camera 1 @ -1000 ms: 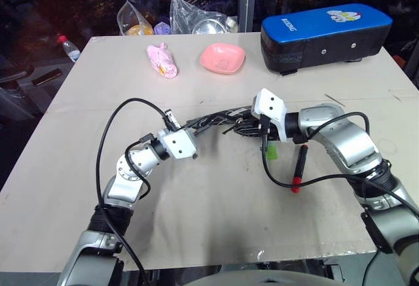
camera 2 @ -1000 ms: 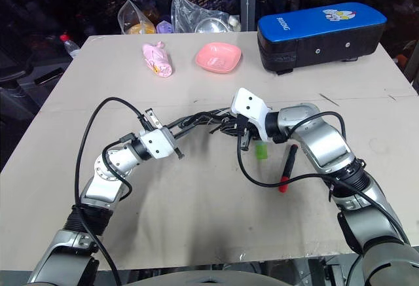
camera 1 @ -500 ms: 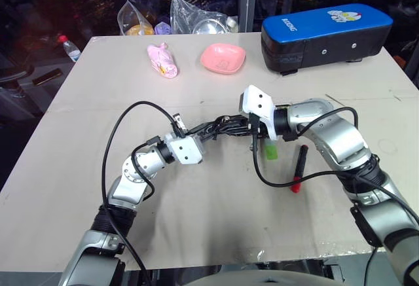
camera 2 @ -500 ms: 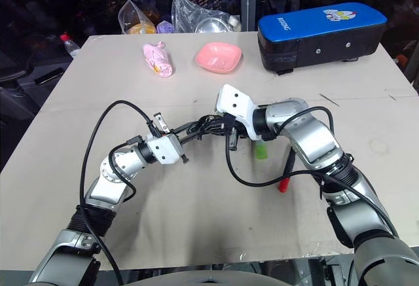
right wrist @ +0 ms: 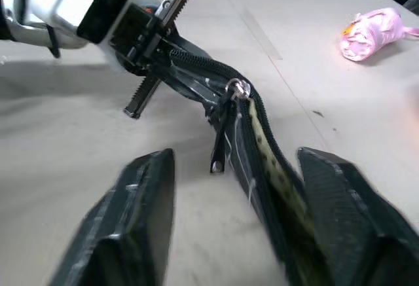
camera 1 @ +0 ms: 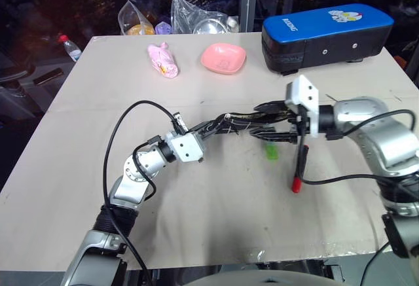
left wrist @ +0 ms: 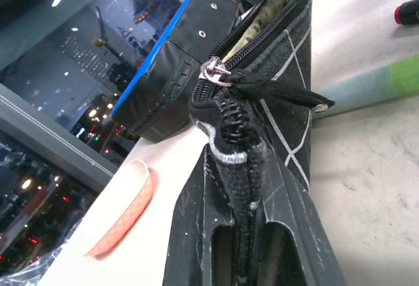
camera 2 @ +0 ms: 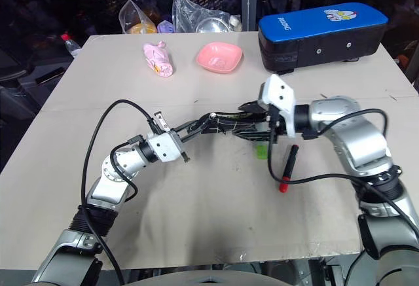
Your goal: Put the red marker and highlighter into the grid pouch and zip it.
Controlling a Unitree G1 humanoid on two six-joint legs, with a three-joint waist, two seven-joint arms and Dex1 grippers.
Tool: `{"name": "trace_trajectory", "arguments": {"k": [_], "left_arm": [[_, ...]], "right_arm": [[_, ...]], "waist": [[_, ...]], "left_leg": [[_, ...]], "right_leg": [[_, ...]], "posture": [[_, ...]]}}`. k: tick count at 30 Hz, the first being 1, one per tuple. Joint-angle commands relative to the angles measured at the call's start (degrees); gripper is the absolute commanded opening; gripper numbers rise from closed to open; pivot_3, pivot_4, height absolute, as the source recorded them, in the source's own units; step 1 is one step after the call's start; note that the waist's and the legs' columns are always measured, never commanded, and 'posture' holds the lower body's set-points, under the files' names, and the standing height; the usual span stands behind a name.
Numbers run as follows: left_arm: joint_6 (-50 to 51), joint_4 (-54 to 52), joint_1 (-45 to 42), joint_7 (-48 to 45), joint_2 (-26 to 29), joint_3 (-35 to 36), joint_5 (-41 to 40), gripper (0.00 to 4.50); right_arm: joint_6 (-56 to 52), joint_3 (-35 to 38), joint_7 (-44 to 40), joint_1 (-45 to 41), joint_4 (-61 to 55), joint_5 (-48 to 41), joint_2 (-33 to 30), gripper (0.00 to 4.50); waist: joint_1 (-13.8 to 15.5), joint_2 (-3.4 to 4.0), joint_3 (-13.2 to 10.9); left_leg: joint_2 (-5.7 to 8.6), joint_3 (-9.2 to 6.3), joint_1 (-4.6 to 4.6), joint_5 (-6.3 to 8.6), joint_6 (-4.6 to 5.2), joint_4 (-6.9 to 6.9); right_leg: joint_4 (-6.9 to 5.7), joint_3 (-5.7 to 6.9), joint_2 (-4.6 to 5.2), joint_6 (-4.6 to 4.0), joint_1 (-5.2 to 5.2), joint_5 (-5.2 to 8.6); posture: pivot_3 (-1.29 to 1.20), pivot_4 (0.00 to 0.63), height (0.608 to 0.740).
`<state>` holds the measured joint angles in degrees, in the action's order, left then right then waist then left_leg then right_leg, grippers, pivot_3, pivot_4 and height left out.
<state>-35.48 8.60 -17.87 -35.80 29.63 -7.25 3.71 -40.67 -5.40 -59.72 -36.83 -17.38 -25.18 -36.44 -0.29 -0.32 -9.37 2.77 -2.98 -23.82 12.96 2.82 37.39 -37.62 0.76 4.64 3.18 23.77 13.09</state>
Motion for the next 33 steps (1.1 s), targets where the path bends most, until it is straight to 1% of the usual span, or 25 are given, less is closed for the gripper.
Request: {"name": "trace_trajectory", "arguments": {"k": [1, 2, 4, 5, 6, 7, 10, 16, 19, 20, 22, 25, 28, 30, 31, 33], "left_arm": [[-0.2, -1.7, -1.0, 0.2, -0.2, 0.3, -1.1, 0.0], [-0.2, -1.6, -1.1, 0.2, -0.3, 0.3, -1.1, 0.0], [-0.3, -1.5, -1.2, 0.2, -0.4, 0.1, -1.0, 0.0], [-0.3, -1.5, -1.3, 0.2, -0.5, 0.1, -1.0, 0.0], [-0.2, -1.6, -1.4, 0.1, -0.5, 0.0, -1.0, 0.0], [-0.2, -1.6, -1.4, 0.1, -0.6, 0.0, -1.0, 0.0], [-0.5, -1.5, -1.5, 0.0, -0.5, 0.1, -1.0, 0.0], [-1.5, -1.9, -1.6, -0.6, -0.4, -0.6, -0.4, 0.0], [-1.7, -1.8, -1.8, -0.8, -0.4, -0.9, -0.3, 0.0], [-0.7, -2.2, -2.4, -0.8, -0.8, -1.0, -0.6, 0.0], [0.7, -2.9, -3.3, -0.7, -1.3, -1.2, -0.9, 0.0], [1.1, -3.1, -3.5, -0.6, -1.4, -1.4, -1.0, 0.0], [3.7, -4.0, -4.0, -0.2, -2.2, -1.6, -1.0, 0.0], [4.8, -4.3, -3.8, 0.6, -2.6, -1.3, -0.4, 0.0], [5.4, -4.5, -3.7, 0.8, -2.7, -1.1, -0.2, 0.0], [6.4, -4.9, -3.4, 1.3, -2.8, -0.9, 0.3, 0.0]], "right_arm": [[-2.7, 4.2, 4.4, 0.6, 0.5, -2.5, 1.4, 2.38], [-3.2, 4.2, 4.8, 1.0, 0.8, -2.7, 1.4, 2.13], [-3.1, 3.6, 5.0, 2.0, 1.1, -2.5, 1.1, 1.11], [-3.2, 3.4, 5.3, 2.5, 1.3, -2.4, 1.0, 0.71], [-3.3, 3.2, 5.5, 2.9, 1.5, -2.5, 0.9, 0.19], [-3.2, 3.1, 5.6, 3.2, 1.6, -2.5, 0.8, 0.08], [-3.6, 2.7, 7.5, 3.3, 3.7, -1.4, 1.2, 0.08], [-2.8, -0.5, 10.4, 1.6, 8.2, 2.4, 2.2, 0.08], [-1.9, -3.1, 9.8, 0.3, 8.6, 3.8, 3.1, 0.08], [5.6, -7.3, 8.6, -0.1, 9.6, 8.7, 2.8, 0.08], [15.0, -12.6, 6.5, -0.7, 11.1, 14.9, 2.2, 0.08], [19.2, -13.8, 5.3, -0.8, 12.7, 17.0, 2.4, 0.08], [29.4, -17.3, 4.8, -2.8, 14.5, 23.6, 2.1, 0.85], [31.5, -16.8, 5.6, -3.1, 15.4, 25.1, 2.5, 1.86], [31.8, -15.9, 6.2, -3.0, 15.6, 25.1, 3.0, 2.18], [31.5, -14.3, 6.2, -3.1, 15.4, 24.6, 3.0, 3.33]], "waist": [[0.0, 0.0, 0.0], [0.1, 0.0, 0.0], [0.2, -0.01, 0.0], [0.3, 0.0, 0.0], [0.3, -0.01, 0.0], [0.4, -0.01, 0.0], [0.5, -0.01, 0.0], [0.7, -0.01, 0.0], [0.7, -0.01, 0.0], [0.7, -0.01, 0.0], [0.7, -0.01, 0.0], [0.8, -0.01, 0.0], [0.8, -0.01, 0.0], [0.8, -0.01, 0.0], [0.8, -0.02, 0.0], [0.8, -0.01, 0.0]], "left_leg": [[0.0, 0.0, 0.0, 0.0, 0.0, 0.0], [0.0, -0.01, 0.0, 0.0, 0.0, 0.0], [0.01, -0.02, 0.0, 0.0, 0.0, 0.0], [0.02, -0.02, -0.01, 0.0, 0.0, 0.0], [0.04, -0.01, -0.02, 0.0, 0.0, 0.0], [0.04, -0.01, -0.02, 0.0, 0.0, 0.0], [0.04, -0.01, -0.03, 0.0, 0.0, 0.0], [0.04, 0.02, -0.01, 0.0, 0.0, 0.0], [0.03, 0.04, -0.01, 0.0, 0.0, 0.0], [0.04, 0.04, -0.01, 0.0, 0.0, 0.0], [0.04, 0.04, -0.01, 0.0, 0.0, 0.01], [0.06, 0.05, 0.0, -0.01, 0.0, 0.01], [0.06, 0.07, 0.01, -0.01, 0.0, 0.02], [0.05, 0.06, 0.02, -0.01, -0.01, 0.03], [0.05, 0.06, 0.03, -0.01, -0.01, 0.02], [0.03, 0.05, 0.02, -0.02, -0.01, 0.02]], "right_leg": [[0.0, -0.02, 0.01, 0.0, 0.0, 0.0], [0.0, -0.03, 0.01, 0.0, -0.01, 0.0], [0.01, -0.05, 0.03, 0.0, -0.02, 0.0], [0.03, -0.04, 0.03, 0.0, -0.03, 0.0], [0.04, -0.04, 0.05, 0.0, -0.02, 0.0], [0.04, -0.04, 0.05, 0.0, -0.02, 0.0], [0.03, -0.03, 0.05, 0.0, -0.02, 0.0], [0.03, 0.01, 0.02, 0.0, -0.02, 0.0], [0.02, 0.01, 0.0, 0.01, -0.01, 0.0], [0.02, 0.02, -0.02, 0.0, -0.01, 0.0], [0.02, 0.05, -0.15, 0.01, -0.01, 0.0], [0.03, 0.06, -0.25, 0.02, -0.02, 0.0], [0.01, 0.04, -0.26, 0.02, -0.02, 0.0], [-0.01, 0.04, -0.3, 0.02, -0.02, 0.0], [-0.01, 0.04, -0.31, 0.02, -0.02, 0.0], [0.0, 0.02, -0.35, 0.02, -0.02, 0.0]], "posture": [[0.0, 0.15, 0.734], [0.0, 0.15, 0.734], [0.0, 0.15, 0.734], [0.0, 0.15, 0.734], [0.0, 0.15, 0.734], [0.0, 0.15, 0.734], [0.0, 0.15, 0.734], [0.0, 0.15, 0.734], [0.0, 0.15, 0.734], [0.0, 0.15, 0.734], [0.0, 0.15, 0.734], [0.0, 0.15, 0.734], [0.0, 0.15, 0.734], [0.0, 0.15, 0.734], [0.0, 0.15, 0.734], [0.0, 0.15, 0.734]]}}
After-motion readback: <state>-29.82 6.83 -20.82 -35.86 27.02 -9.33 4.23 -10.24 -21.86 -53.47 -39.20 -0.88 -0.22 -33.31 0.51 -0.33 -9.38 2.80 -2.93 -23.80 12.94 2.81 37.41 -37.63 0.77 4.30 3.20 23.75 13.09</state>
